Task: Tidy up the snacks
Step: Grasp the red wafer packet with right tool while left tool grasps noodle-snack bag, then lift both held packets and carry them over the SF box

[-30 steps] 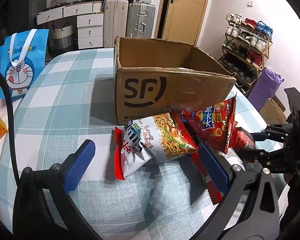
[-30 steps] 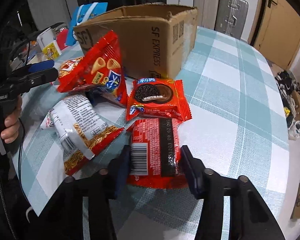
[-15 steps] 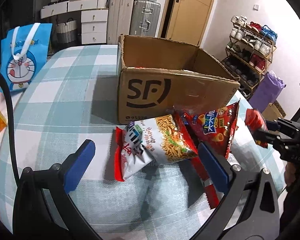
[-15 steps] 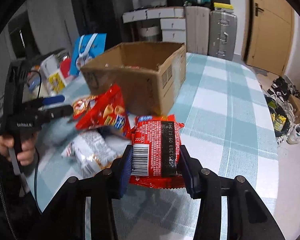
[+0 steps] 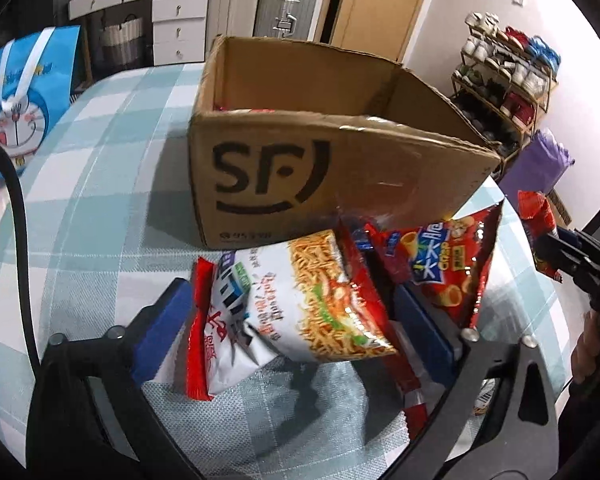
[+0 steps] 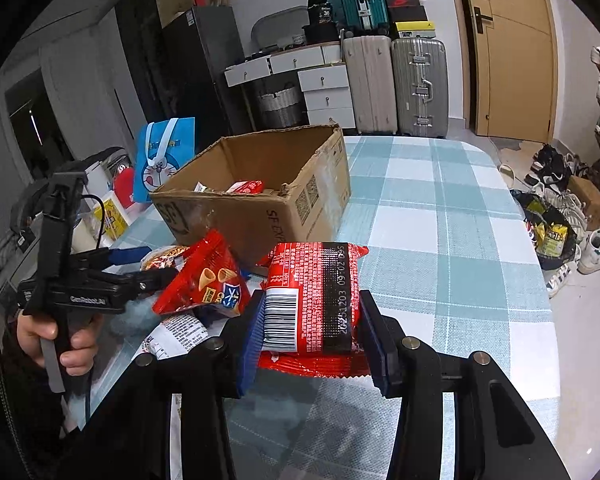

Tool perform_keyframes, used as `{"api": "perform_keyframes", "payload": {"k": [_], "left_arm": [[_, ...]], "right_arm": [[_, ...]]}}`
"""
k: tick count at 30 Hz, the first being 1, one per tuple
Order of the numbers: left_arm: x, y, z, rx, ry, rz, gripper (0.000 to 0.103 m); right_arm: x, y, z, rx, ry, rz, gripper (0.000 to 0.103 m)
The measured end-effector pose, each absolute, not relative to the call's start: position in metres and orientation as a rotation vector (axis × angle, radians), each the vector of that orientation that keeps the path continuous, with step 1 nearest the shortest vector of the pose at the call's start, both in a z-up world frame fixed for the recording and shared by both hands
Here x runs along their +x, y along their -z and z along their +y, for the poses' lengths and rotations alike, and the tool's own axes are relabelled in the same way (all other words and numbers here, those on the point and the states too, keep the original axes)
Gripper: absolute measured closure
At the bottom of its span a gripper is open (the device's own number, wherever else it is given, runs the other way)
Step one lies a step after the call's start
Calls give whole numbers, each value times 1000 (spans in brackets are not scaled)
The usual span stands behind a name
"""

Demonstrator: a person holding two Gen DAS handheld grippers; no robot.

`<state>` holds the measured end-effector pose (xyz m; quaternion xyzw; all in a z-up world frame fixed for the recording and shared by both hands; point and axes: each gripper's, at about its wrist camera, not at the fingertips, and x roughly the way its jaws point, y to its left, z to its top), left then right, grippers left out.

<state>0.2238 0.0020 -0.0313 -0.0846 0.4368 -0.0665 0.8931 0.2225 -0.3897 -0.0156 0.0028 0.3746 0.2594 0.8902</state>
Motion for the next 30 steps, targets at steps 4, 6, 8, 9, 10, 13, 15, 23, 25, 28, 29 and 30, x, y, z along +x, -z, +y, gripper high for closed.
{"api": "perform_keyframes", "payload": {"k": [4,6,8,9,10,13,15,23,25,28,29,30], "left_arm": [[226,33,10,-221,165,903,22],[227,31,9,-224,173,902,27],[226,31,8,-218,178,896,29],[226,30,6,-213,182,892,33],[224,30,5,-212,186,890,34],[220,29,6,-216,199,886,36],[216,28,9,-217,206,883,37],[196,14,13,-205,223,828,37],[192,9,12,-199,224,814,37],[184,-1,10,-193,233,785,37],[182,-4,10,-191,234,776,37],[180,-8,10,-190,236,767,37]], "right_arm": [[224,17,-391,11,-532,779,58],[225,19,-390,8,-531,782,58],[223,19,-388,5,-536,781,58],[223,20,-387,6,-539,782,58],[223,20,-386,5,-542,782,58],[222,20,-384,-7,-546,776,58],[222,20,-383,-7,-550,773,58],[221,16,-385,4,-550,750,58],[221,16,-386,6,-550,747,58],[220,15,-386,9,-550,744,58],[220,15,-386,9,-551,742,58],[220,15,-386,10,-552,742,58]]}}
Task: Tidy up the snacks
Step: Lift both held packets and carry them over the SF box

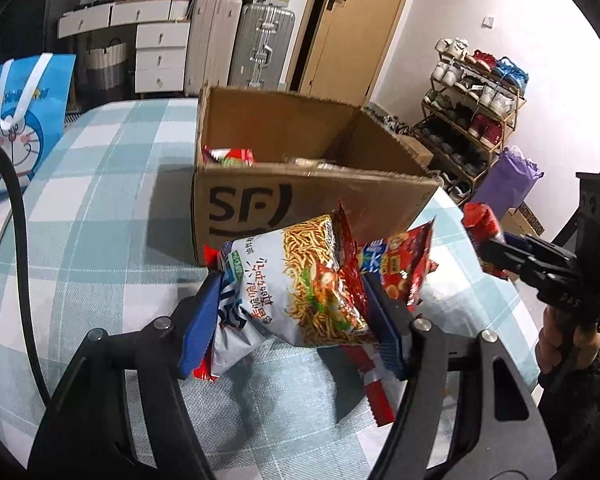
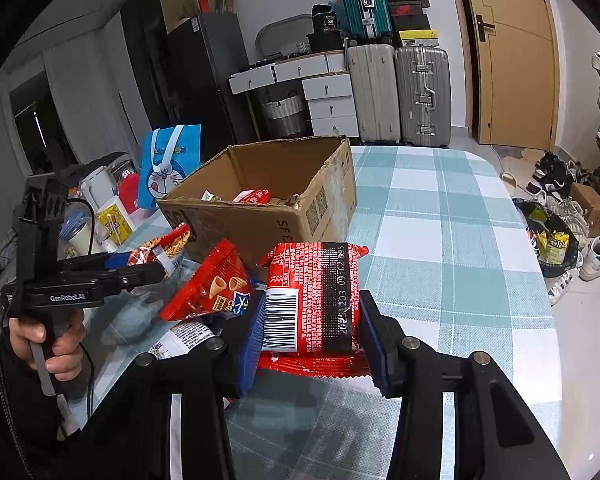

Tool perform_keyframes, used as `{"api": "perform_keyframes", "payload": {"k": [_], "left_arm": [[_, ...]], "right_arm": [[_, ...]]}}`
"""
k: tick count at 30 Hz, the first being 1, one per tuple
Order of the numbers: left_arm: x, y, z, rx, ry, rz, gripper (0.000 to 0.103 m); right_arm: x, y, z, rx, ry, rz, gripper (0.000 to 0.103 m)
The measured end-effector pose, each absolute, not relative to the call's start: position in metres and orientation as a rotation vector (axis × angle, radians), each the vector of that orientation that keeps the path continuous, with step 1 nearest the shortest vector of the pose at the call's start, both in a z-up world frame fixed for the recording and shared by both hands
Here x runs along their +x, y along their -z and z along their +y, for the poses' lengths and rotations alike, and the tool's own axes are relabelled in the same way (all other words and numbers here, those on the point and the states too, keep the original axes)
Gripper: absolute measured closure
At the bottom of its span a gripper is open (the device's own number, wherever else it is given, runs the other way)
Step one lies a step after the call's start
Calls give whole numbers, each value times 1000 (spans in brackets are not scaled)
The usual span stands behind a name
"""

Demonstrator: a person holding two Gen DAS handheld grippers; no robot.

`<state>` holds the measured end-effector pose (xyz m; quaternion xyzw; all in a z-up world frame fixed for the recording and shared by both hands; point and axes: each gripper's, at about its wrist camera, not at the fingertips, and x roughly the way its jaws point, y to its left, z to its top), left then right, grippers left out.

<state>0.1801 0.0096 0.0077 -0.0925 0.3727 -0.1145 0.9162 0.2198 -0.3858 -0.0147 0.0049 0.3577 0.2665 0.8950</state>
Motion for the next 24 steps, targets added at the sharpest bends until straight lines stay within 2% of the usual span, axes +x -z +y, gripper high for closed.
{"api": "perform_keyframes", "payload": {"k": [24], "left_arm": [[137,-71,2,-163,238,612,37]], "right_arm": [[215,2,-378,35,-563,686,58]]}}
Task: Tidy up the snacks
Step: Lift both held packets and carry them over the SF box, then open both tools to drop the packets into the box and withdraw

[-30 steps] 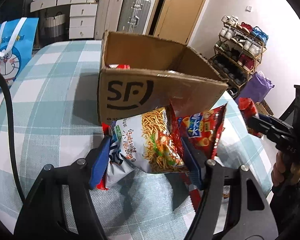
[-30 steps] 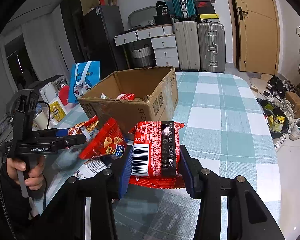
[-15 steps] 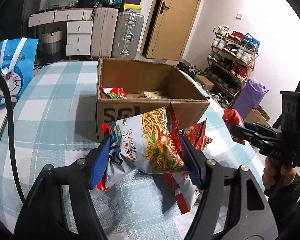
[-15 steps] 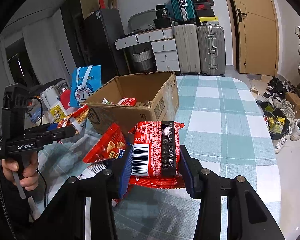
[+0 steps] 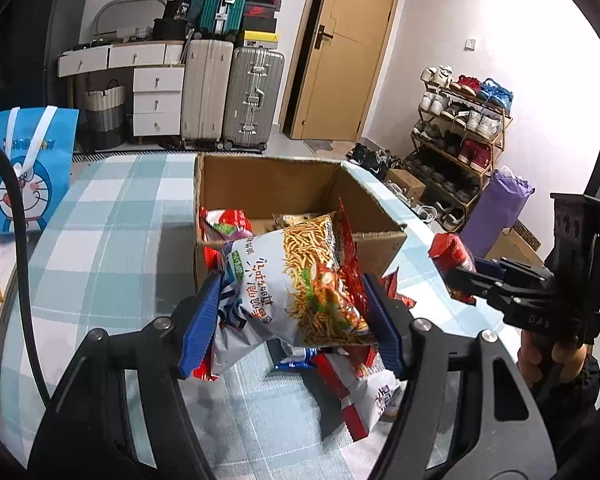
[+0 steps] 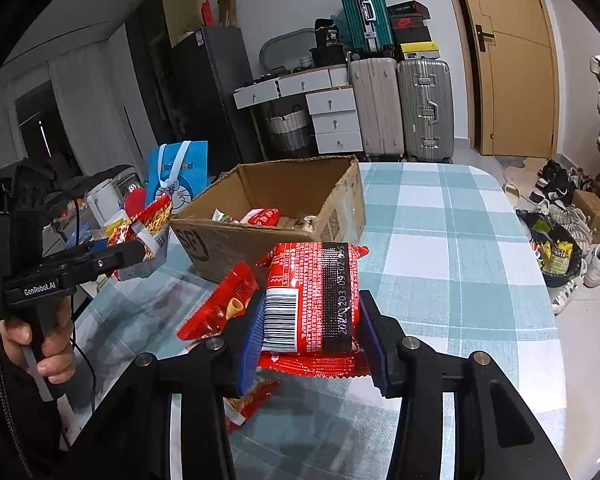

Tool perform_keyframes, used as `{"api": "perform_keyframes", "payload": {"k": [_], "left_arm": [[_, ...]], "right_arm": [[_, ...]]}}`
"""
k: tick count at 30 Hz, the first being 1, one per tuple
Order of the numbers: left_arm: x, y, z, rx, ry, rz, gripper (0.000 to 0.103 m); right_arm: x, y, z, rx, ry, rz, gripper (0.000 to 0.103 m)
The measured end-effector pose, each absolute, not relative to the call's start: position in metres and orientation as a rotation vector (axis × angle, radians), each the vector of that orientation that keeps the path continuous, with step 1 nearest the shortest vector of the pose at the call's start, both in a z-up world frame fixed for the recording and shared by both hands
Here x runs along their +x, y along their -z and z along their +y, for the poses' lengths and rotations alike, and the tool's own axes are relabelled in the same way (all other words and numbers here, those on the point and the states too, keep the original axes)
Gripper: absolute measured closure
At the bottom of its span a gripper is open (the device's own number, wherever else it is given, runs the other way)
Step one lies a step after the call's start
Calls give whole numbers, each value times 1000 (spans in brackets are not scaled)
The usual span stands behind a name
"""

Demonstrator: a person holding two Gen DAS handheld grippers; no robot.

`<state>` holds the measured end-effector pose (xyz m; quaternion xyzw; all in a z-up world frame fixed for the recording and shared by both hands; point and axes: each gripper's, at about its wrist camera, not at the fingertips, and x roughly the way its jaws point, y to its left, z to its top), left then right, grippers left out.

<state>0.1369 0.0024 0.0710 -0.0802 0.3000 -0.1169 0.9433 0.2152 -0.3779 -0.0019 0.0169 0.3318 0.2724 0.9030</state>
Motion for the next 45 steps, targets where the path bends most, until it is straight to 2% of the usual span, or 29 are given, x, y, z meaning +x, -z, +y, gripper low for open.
{"api": "perform_keyframes", "payload": {"k": [26,45], "left_arm": [[200,-106,18,-157,160,547,37],[267,-77,-9,-77,139,578,37]], "right_arm": [[257,-34,-334,25,-624,612,58],[302,-28,-305,12,-650,638,58]]}}
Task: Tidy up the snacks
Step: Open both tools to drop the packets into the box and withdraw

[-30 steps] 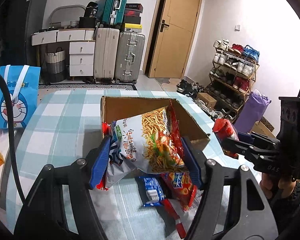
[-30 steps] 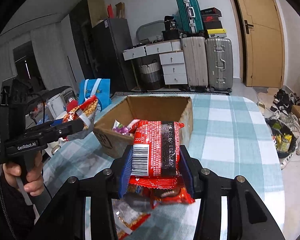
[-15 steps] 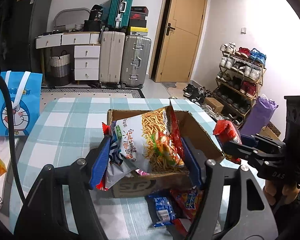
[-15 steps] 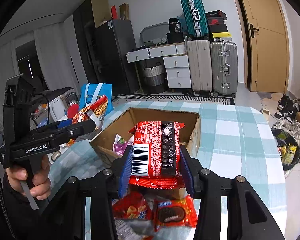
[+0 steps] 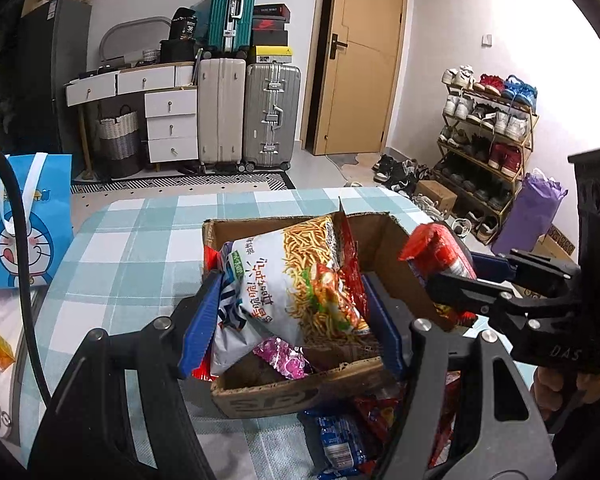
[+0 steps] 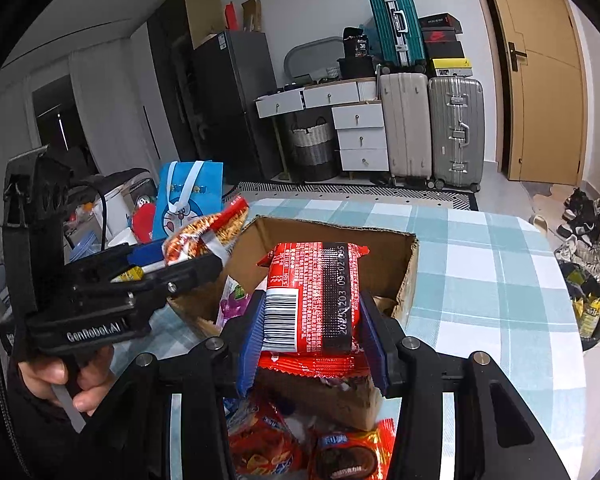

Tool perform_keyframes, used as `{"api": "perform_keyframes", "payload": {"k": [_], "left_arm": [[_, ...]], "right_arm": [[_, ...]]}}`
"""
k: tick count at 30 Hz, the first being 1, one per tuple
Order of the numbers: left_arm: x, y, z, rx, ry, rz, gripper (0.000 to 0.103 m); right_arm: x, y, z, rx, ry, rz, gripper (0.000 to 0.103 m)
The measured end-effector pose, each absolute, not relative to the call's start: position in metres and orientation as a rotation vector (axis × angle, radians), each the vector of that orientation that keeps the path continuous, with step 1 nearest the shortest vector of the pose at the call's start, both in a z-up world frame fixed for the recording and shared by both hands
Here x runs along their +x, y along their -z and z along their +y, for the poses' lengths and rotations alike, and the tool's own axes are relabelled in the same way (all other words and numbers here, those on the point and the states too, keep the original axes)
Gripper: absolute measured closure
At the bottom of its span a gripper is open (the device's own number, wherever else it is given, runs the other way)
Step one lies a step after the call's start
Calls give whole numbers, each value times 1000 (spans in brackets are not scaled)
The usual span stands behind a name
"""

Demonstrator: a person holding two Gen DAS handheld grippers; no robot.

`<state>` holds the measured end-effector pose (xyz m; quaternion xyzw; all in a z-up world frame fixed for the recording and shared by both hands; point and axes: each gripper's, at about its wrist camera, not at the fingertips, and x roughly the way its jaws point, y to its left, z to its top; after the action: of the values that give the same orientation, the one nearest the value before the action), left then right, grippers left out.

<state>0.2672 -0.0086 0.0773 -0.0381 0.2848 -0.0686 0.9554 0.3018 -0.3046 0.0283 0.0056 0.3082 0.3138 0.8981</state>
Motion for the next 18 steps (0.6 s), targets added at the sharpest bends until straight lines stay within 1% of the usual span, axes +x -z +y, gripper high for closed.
{"api": "perform_keyframes", "payload": {"k": [18], "left_arm": [[317,-39,-30,-25,130,634,37]], "right_arm": [[346,-11,-286,20,-648,700,58]]}}
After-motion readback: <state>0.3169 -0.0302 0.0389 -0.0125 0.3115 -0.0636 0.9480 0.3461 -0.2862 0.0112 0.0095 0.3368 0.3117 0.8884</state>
